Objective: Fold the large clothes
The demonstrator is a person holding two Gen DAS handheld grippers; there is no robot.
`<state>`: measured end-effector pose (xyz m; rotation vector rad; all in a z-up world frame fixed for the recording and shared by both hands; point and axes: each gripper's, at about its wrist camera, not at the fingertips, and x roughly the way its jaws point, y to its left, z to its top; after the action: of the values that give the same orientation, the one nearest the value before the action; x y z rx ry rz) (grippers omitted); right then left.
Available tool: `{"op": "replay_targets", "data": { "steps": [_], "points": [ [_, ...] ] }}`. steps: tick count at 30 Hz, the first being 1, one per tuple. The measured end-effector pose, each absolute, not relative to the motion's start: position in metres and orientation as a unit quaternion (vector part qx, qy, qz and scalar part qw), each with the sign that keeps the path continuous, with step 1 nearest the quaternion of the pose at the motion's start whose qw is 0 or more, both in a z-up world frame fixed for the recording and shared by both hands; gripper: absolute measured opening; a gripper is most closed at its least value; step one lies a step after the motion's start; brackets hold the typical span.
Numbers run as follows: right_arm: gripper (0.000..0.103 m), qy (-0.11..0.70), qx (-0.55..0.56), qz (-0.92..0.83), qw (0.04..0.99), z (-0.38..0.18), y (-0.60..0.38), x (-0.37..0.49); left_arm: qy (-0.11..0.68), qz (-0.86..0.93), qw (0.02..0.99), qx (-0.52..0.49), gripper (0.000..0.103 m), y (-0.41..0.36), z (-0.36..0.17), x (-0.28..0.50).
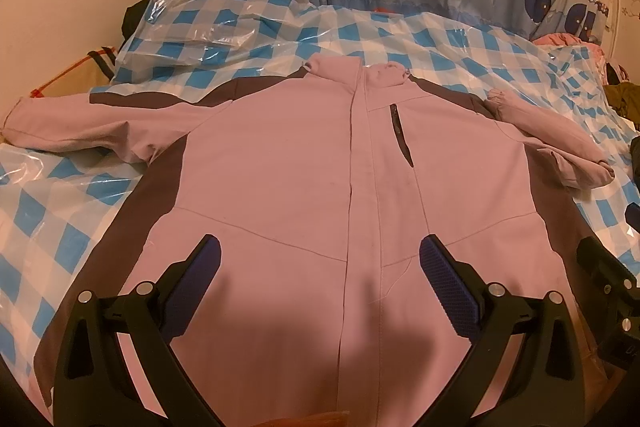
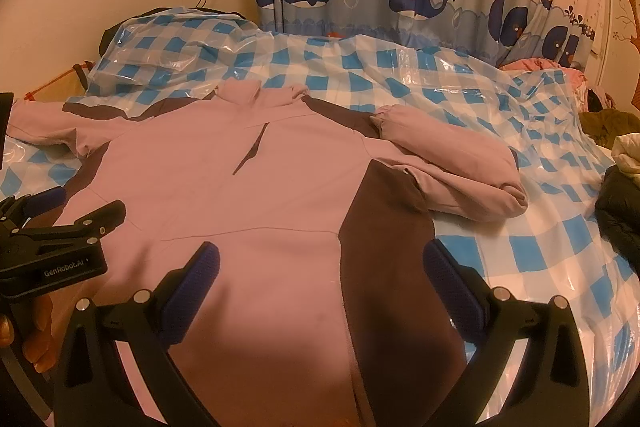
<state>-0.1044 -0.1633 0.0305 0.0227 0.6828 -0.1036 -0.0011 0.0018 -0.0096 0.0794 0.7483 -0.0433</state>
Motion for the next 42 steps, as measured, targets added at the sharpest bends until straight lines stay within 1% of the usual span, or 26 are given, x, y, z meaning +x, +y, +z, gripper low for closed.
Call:
{"op": "replay_targets", "data": {
  "steps": [5,8,13,17,27,42],
  "points": [
    [0.098,0.295,-0.025,-0.063,0.953,0.045,-0.174,-0.110,0.374,-0.013,0.927,0.022,0.096,0.005,-0.015,0.005],
    [0.098,0.275,-0.017,-0.090,0.957,0.058,-0.195,-0.110,0.382,-0.019,0.924,0.004,0.096,0.009,-0.016,0.011],
    [0.098,0.298,0.030,-0.092,0.950,0.057,-0.213,-0.109,0.380,-0.034,0.924,0.015,0.096,-0.001,-0.014,0.007],
    [0.098,0.314,0.025,-0.084,0.945,0.052,-0.201,-0.106,0.380,-0.033,0.924,0.014,0.096,-0.003,-0.014,0.006],
    [0.098,0.327,0.015,-0.065,0.943,0.047,-0.177,-0.107,0.381,-0.033,0.924,0.017,0.096,-0.003,-0.013,0.007],
    [0.098,0.329,0.016,-0.061,0.942,0.046,-0.178,-0.107,0.382,-0.033,0.923,0.017,0.096,-0.003,-0.013,0.007]
  ]
}}
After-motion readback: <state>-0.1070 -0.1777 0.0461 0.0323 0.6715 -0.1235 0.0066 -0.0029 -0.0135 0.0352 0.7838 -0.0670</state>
